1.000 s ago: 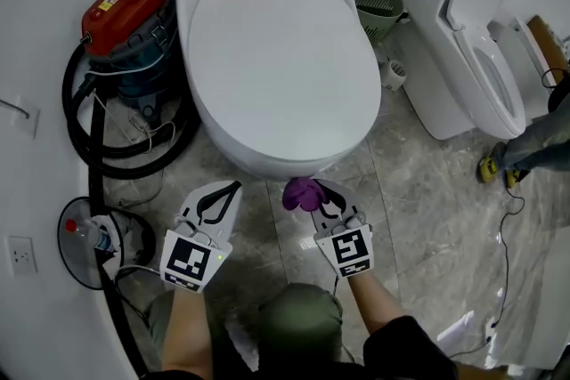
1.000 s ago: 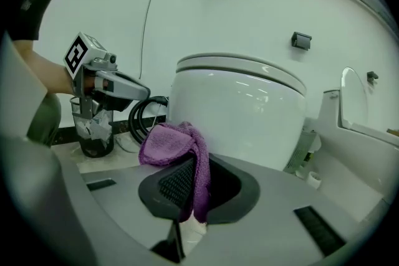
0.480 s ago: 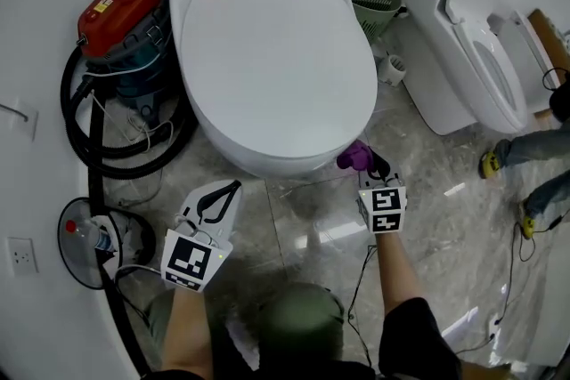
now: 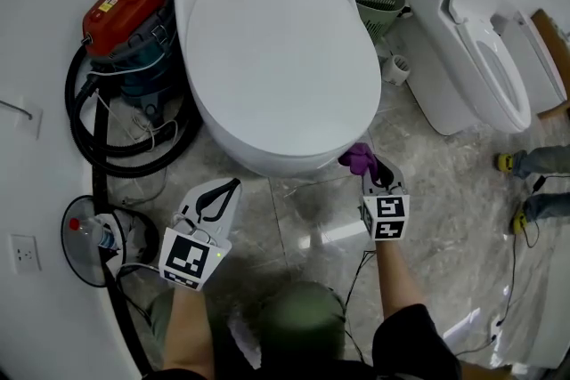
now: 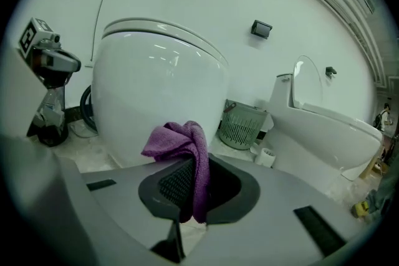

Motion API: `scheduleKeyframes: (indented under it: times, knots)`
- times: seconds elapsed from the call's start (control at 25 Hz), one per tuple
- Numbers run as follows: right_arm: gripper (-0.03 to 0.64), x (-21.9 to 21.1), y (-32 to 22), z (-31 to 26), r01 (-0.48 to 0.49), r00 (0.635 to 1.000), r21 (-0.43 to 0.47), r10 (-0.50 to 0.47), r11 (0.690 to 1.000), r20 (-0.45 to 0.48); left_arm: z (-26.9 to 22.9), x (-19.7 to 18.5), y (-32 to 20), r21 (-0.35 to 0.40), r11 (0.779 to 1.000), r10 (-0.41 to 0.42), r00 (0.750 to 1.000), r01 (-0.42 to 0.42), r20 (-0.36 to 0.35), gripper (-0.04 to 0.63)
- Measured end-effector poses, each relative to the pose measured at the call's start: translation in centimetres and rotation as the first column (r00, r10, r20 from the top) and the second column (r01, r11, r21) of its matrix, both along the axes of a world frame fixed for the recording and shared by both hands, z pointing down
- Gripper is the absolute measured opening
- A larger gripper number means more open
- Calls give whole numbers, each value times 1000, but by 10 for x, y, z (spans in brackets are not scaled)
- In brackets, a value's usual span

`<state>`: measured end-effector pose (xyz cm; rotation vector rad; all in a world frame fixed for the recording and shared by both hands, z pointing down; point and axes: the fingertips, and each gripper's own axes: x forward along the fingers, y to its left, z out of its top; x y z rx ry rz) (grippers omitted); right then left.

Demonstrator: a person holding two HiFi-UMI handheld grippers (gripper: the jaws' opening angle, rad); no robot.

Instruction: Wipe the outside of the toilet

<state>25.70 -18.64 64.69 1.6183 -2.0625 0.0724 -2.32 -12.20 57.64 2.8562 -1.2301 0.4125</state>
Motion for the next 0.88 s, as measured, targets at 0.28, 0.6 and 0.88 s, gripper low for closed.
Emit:
scheduleKeyframes:
  times: [0.28, 0.6, 0.88]
  knots:
    - [40, -47, 63, 30, 119, 993, -52, -118, 991, 25, 2, 0, -2, -1, 1000, 2, 1000, -2, 12, 6]
    - [40, -144, 90, 62, 358, 933, -84, -355, 930, 55, -1, -2, -2, 6, 1000, -13, 1000, 13, 11, 6]
    - [40, -210, 71, 73, 466, 884, -72, -468, 882, -11, -4, 1, 0, 16, 1000, -14, 1000, 13, 4, 6]
